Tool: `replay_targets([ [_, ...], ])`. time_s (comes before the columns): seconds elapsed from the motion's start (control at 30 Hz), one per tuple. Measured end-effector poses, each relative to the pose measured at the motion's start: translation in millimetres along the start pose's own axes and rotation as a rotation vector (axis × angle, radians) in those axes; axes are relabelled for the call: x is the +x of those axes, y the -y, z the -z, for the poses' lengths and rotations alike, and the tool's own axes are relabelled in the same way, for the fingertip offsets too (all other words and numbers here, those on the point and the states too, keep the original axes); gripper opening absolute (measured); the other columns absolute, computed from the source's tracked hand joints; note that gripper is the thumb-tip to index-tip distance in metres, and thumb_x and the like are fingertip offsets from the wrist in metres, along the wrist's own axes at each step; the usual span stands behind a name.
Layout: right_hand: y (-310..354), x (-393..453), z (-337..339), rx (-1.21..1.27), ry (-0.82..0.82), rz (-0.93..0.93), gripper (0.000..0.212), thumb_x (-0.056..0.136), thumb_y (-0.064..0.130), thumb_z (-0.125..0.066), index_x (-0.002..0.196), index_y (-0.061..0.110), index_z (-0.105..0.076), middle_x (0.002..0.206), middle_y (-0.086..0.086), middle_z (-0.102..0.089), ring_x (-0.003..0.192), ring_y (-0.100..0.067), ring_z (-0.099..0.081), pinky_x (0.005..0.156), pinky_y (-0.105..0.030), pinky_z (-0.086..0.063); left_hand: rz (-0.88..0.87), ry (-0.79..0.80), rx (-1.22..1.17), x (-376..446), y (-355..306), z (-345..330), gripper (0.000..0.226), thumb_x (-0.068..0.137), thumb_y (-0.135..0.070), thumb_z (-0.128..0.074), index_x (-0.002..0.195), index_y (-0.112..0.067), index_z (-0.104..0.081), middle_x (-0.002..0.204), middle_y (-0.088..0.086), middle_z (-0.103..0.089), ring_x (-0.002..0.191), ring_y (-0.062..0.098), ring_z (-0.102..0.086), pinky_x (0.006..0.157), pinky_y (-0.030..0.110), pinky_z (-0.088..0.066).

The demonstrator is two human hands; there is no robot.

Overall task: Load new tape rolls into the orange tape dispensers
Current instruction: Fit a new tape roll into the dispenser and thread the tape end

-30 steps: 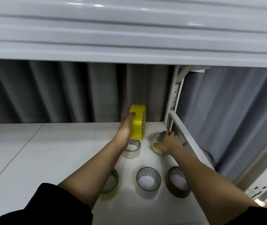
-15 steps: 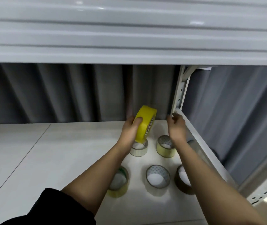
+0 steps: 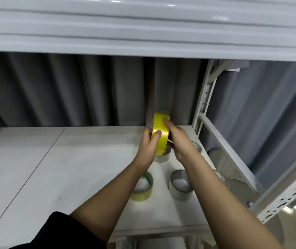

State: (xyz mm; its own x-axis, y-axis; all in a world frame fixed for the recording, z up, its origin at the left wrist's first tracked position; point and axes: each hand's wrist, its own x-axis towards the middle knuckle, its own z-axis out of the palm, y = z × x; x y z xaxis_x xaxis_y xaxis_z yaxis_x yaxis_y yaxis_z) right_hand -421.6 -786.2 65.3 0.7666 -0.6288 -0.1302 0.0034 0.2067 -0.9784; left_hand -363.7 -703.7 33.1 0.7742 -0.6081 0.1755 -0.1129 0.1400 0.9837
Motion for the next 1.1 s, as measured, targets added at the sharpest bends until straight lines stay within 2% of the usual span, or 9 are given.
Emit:
replay_targets([
  [0.13,-3.8,4.0,-1.3,-0.027,0.038,-0.004,0.021,0.096,0.026,-0.052,0.087,0.011,-0.064,0.069,-0.004,-0.065,0.056,-0.011,-0.063,0.044,-0.016,-0.045,0.078,0.033,0.107,2.3,-7.3,10.9,0.009,0.097,-0.013,-0.046,0.104,-0.008,-0.042,0.087,-0.004,-0.047,0.083,0.009,-0.050,0.054,0.002,-0.039],
  [0.23,-6.1,11.0,-3.2,-0.099,0.038,0.024,0.022,0.096,0.024,-0.053,0.104,0.005,-0.062,0.085,-0.008,-0.066,0.070,-0.015,-0.063,0.052,-0.020,-0.048,0.124,0.015,0.124,9.3,-17.5,18.0,0.010,0.099,-0.020,-0.043,0.094,-0.014,-0.049,0.094,0.000,-0.052,0.080,0.004,-0.051,0.058,0.006,-0.041],
  [0.3,-5.1,15.8,-5.5,-0.168,0.028,0.032,0.031,0.095,0.024,-0.054,0.116,0.001,-0.059,0.099,-0.013,-0.066,0.077,-0.017,-0.063,0.057,-0.022,-0.049,0.183,0.023,0.116,13.2,-24.6,21.4,0.020,0.100,-0.024,-0.041,0.107,-0.009,-0.052,0.101,0.005,-0.057,0.085,0.010,-0.056,0.059,0.011,-0.043],
  [0.4,-3.4,25.2,-12.7,-0.276,0.002,0.047,0.039,0.094,0.024,-0.057,0.123,-0.003,-0.056,0.116,-0.019,-0.064,0.098,-0.029,-0.063,0.080,-0.032,-0.051,0.226,0.026,0.130,17.2,-31.9,26.8,0.024,0.100,-0.018,-0.036,0.112,-0.007,-0.055,0.098,0.008,-0.059,0.076,0.010,-0.057,0.049,0.008,-0.044],
  [0.5,-2.5,31.6,-22.2,-0.393,-0.029,0.064,0.041,0.093,0.022,-0.058,0.125,-0.003,-0.055,0.120,-0.018,-0.061,0.112,-0.031,-0.058,0.096,-0.038,-0.046,0.232,-0.060,0.275,24.2,-28.5,43.8,0.018,0.096,-0.021,-0.041,0.096,-0.011,-0.056,0.094,0.011,-0.057,0.076,0.018,-0.055,0.062,0.022,-0.046],
  [0.6,-2.9,33.2,-35.4,-0.462,-0.039,0.064,0.040,0.094,0.024,-0.056,0.124,-0.002,-0.055,0.122,-0.021,-0.060,0.112,-0.033,-0.057,0.093,-0.036,-0.045,0.215,-0.097,0.606,28.3,-19.8,73.9,0.016,0.085,-0.028,-0.047,0.077,-0.014,-0.051,0.085,0.011,-0.058,0.081,0.026,-0.056,0.074,0.035,-0.046],
  [0.8,-10.8,36.4,-83.2,-0.551,-0.056,0.068,0.041,0.094,0.027,-0.053,0.125,0.000,-0.055,0.108,-0.014,-0.058,0.103,-0.029,-0.057,0.079,-0.029,-0.039,0.194,-0.131,1.118,26.3,-15.1,145.9,0.035,0.091,-0.036,-0.046,0.115,-0.010,-0.049,0.112,0.008,-0.060,0.104,0.029,-0.056,0.082,0.034,-0.042],
  [1.0,-28.3,43.0,-158.9,-0.507,-0.138,0.042,0.026,0.091,0.028,-0.053,0.105,0.006,-0.059,0.096,-0.012,-0.055,0.090,-0.025,-0.054,0.078,-0.032,-0.042,0.051,-0.041,1.528,31.2,-13.4,240.2,0.040,0.092,-0.038,-0.042,0.120,-0.010,-0.044,0.115,0.011,-0.059,0.105,0.029,-0.057,0.077,0.033,-0.035],
  [1.1,-39.7,45.2,-200.1,-0.473,-0.171,0.030,0.028,0.092,0.028,-0.053,0.108,0.006,-0.061,0.096,-0.011,-0.055,0.089,-0.025,-0.053,0.076,-0.030,-0.040,0.007,0.018,1.631,35.9,-15.5,290.7,0.041,0.093,-0.039,-0.040,0.123,-0.012,-0.045,0.115,0.011,-0.060,0.103,0.028,-0.057,0.075,0.032,-0.036],
])
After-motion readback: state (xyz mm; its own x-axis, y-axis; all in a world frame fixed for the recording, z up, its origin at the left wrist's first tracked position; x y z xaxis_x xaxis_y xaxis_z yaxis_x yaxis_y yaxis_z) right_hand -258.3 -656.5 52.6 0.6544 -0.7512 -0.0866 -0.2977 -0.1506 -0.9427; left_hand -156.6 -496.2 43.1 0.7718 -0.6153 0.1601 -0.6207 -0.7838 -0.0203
